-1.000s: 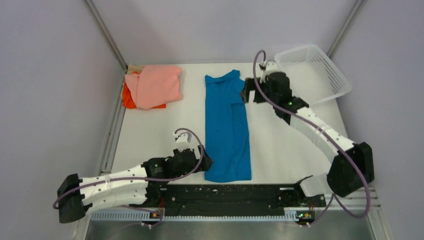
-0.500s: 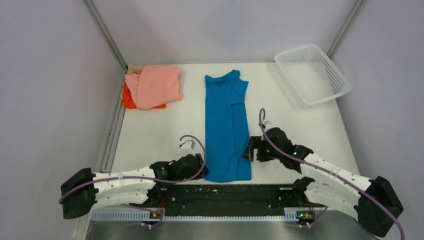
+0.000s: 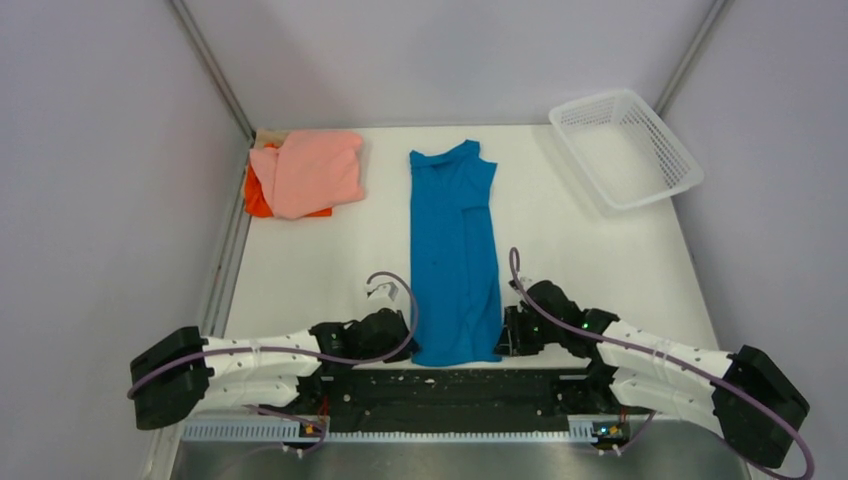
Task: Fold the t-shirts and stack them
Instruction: Grab the bottom of the folded rectangular tshirt with both arms, then fold the folded rectangular tshirt in 1/3 of the way
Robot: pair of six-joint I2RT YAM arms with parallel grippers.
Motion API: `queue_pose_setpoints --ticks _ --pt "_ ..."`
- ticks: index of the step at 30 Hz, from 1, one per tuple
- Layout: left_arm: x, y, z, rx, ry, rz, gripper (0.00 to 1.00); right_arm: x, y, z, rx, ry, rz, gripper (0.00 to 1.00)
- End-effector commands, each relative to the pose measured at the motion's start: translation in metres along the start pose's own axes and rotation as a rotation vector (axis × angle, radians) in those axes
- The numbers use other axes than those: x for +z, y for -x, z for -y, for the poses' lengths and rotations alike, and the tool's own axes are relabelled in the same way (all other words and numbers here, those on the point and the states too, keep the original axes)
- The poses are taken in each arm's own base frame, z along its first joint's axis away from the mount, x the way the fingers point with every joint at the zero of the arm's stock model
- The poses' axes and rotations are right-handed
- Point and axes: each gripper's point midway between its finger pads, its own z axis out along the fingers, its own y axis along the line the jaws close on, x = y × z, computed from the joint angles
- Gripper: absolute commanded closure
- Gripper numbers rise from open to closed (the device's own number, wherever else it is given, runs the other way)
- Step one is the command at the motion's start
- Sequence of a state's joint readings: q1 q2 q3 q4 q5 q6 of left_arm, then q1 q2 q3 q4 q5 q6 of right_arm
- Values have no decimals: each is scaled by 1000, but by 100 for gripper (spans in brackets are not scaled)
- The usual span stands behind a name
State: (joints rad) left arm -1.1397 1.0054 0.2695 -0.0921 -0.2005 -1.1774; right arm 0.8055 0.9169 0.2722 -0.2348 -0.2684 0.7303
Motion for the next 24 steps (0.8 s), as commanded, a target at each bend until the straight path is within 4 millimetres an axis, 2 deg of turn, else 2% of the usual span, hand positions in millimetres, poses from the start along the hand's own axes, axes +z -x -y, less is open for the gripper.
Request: queue_pose_setpoints --ticks 1,2,5,7,11,13,15,19,24 --pt "0 -10 -9 17 40 -51 93 0 -19 10 22 -31 -64 87" --pt "-1 -10 -9 18 41 -54 98 -2 -22 12 21 -40 -78 99" --pt "-2 -15 -6 19 13 -78 100 -10 -29 19 19 -80 -101 100" --pt "-3 -17 6 37 -56 -93 100 -15 -24 18 -2 -87 -79 100" --pt "-6 -17 34 96 -179 -108 100 -17 -10 -7 -43 20 -37 100" --pt "-7 -11 44 121 -192 -97 100 -16 6 -22 -53 72 21 100" --pt "-8 -3 43 145 -149 -71 100 -19 26 -34 -83 93 88 100" --pt "-18 33 52 176 -115 73 100 -37 70 -56 -145 91 241 100" --pt "-30 91 70 148 -153 285 100 -56 125 -61 -183 -18 436 100"
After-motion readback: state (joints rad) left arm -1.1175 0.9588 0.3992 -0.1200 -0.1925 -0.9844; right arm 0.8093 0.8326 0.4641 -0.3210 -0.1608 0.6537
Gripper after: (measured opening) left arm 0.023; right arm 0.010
